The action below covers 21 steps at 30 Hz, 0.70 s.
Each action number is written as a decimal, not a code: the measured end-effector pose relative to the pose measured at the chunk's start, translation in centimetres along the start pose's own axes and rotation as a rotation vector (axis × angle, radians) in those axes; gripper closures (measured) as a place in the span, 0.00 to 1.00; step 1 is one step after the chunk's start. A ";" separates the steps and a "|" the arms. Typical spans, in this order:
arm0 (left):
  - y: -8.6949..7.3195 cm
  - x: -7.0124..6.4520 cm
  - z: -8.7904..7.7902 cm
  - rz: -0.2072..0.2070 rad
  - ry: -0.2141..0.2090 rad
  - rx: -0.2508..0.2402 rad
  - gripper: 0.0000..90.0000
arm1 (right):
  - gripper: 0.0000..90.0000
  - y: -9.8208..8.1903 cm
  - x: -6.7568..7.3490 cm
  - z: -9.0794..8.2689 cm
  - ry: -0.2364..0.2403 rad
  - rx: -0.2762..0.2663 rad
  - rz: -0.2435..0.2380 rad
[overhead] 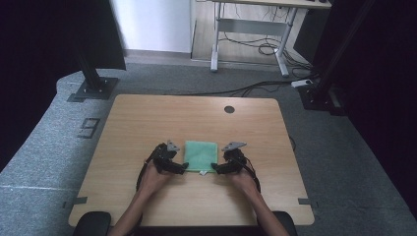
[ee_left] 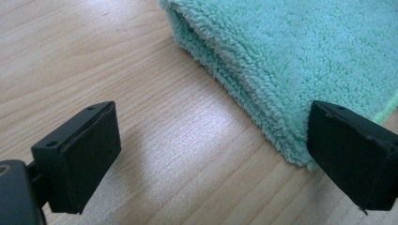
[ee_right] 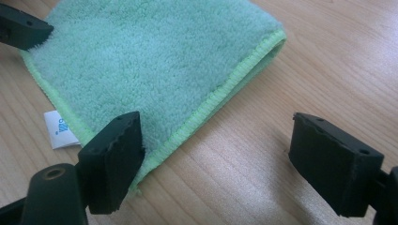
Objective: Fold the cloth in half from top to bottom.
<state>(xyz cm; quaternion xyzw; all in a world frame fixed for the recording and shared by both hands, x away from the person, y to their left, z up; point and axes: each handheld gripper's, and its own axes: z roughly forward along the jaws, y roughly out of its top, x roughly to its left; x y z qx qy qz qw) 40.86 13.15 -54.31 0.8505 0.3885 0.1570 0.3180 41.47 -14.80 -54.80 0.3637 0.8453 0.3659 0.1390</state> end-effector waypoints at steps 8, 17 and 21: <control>0.1 -0.1 -0.2 0.003 -0.002 0.004 0.05 | 0.20 0.0 -0.1 0.0 0.011 0.004 0.014; 0.5 0.4 -1.4 -0.021 -0.038 -0.032 0.06 | 0.21 0.4 0.1 -0.5 0.026 -0.006 0.015; 0.6 0.4 -2.3 -0.021 -0.053 -0.047 0.06 | 0.18 0.7 0.3 -0.9 0.048 -0.013 0.011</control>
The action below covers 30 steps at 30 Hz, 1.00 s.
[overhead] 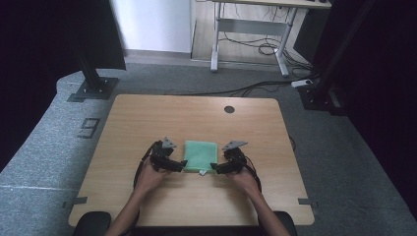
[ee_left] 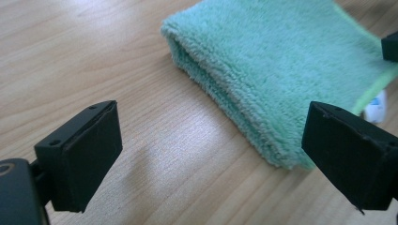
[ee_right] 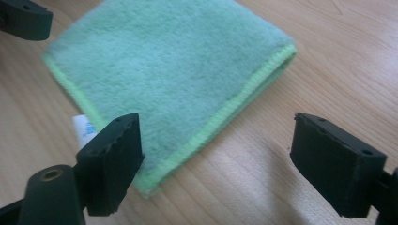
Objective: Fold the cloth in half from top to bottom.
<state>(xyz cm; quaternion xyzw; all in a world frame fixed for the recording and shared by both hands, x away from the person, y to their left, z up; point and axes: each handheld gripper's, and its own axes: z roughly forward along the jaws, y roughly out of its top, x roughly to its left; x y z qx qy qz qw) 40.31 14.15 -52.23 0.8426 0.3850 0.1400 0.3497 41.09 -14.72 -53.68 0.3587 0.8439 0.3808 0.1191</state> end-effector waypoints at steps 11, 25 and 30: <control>-1.0 -0.4 -1.4 0.063 -0.001 0.011 0.01 | 0.10 -0.1 0.2 -1.8 0.019 0.011 -0.016; -1.6 -0.9 -3.7 0.164 -0.016 -0.022 0.00 | 0.00 -0.7 0.1 -4.3 -0.015 0.006 -0.045; -2.3 -0.7 -4.6 0.182 -0.008 -0.031 0.00 | 0.00 -1.1 -0.1 -5.4 -0.029 -0.004 -0.044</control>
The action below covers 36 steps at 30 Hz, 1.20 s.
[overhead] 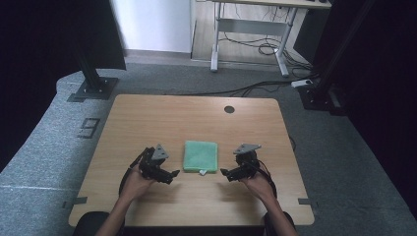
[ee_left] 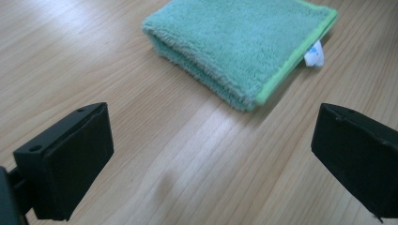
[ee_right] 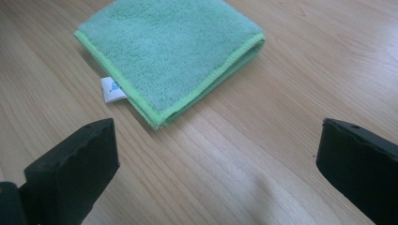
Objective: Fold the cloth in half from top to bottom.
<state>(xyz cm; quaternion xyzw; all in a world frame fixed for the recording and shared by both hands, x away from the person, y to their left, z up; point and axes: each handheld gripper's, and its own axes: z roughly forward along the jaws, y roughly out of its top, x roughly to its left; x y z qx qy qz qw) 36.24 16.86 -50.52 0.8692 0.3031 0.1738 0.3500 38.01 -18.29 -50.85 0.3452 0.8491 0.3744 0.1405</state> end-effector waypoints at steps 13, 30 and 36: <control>-2.5 0.5 -2.3 -0.047 0.019 -0.005 0.00 | 0.00 -1.6 -0.4 -2.2 -0.029 -0.007 0.006; -6.2 0.8 -2.5 -0.110 0.020 0.038 0.00 | 0.00 -4.9 -0.8 -1.8 -0.057 0.036 0.049; -6.8 0.7 -1.9 -0.120 0.009 0.056 0.00 | 0.00 -5.7 -0.7 -1.3 -0.060 0.050 0.057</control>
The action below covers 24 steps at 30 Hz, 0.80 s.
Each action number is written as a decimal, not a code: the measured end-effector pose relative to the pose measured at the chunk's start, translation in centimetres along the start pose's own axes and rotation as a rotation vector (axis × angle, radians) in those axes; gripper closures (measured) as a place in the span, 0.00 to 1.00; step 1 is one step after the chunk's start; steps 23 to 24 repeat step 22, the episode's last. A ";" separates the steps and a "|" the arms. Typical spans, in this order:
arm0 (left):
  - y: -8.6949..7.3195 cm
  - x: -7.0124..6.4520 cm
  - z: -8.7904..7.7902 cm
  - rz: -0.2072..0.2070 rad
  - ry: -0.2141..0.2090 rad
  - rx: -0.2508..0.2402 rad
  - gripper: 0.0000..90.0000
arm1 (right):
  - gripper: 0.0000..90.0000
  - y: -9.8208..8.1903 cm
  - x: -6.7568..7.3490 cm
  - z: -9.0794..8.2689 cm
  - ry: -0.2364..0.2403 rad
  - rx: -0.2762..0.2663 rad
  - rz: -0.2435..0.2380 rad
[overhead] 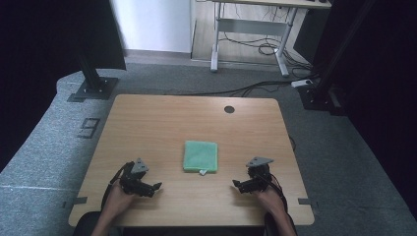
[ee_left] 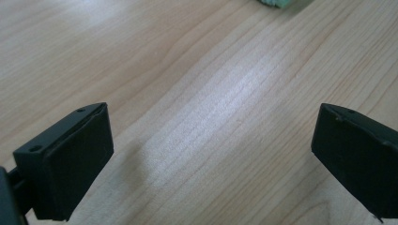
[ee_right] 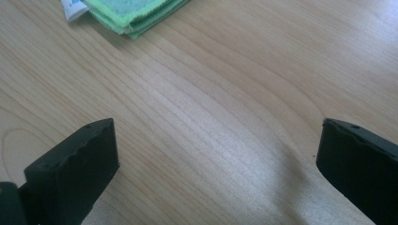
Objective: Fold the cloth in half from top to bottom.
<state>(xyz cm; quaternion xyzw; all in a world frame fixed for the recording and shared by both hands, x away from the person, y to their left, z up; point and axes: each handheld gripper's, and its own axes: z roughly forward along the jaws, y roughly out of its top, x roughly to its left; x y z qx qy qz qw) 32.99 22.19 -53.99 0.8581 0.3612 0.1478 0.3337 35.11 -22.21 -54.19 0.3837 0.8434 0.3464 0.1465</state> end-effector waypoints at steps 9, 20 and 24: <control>-0.6 0.1 0.7 -0.014 -0.009 0.025 0.00 | 0.00 -0.9 0.5 0.9 -0.001 0.005 -0.012; -0.5 0.1 0.8 -0.024 -0.003 0.027 0.00 | 0.00 -1.1 0.6 1.1 -0.012 -0.028 -0.007; -0.5 0.1 0.8 -0.025 -0.002 0.028 0.00 | 0.00 -1.1 0.6 1.1 -0.013 -0.028 -0.007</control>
